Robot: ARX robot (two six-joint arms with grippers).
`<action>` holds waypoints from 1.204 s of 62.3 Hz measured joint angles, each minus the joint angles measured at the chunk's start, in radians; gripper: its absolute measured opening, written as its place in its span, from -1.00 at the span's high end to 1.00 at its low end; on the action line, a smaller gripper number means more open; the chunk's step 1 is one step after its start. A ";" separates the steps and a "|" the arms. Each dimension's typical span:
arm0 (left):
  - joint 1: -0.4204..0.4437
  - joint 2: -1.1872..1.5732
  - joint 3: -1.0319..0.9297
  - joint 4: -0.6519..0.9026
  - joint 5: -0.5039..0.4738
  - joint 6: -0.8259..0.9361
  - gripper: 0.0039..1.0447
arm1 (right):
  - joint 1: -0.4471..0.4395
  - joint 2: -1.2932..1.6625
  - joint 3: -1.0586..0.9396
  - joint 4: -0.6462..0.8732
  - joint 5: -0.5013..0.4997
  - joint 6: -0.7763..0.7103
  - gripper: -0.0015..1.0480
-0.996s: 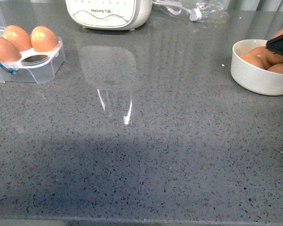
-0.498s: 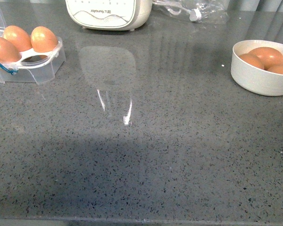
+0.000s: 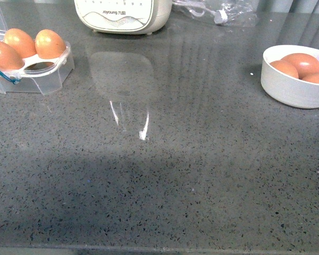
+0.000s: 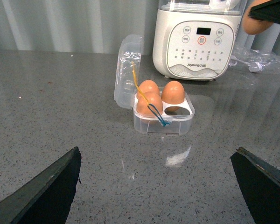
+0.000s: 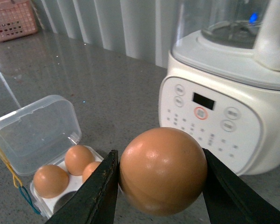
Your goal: Put egg into box
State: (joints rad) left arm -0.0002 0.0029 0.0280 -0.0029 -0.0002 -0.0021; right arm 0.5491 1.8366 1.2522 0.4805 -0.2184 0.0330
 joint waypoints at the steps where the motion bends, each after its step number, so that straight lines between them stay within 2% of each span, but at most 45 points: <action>1: 0.000 0.000 0.000 0.000 0.000 0.000 -0.87 | 0.011 0.018 0.019 -0.002 -0.001 0.008 0.17; 9: 0.000 0.000 0.000 0.000 0.000 0.000 -0.87 | 0.060 0.072 0.072 -0.024 -0.014 0.016 0.17; 27: 0.000 0.000 0.000 0.000 0.000 0.000 -0.87 | 0.149 0.112 0.087 -0.078 -0.114 -0.037 0.17; 75: 0.000 0.000 0.000 0.000 0.000 0.000 -0.87 | 0.178 0.251 0.192 -0.155 -0.020 -0.092 0.17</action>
State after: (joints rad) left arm -0.0002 0.0029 0.0280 -0.0029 -0.0002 -0.0021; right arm 0.7269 2.0880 1.4437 0.3252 -0.2382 -0.0586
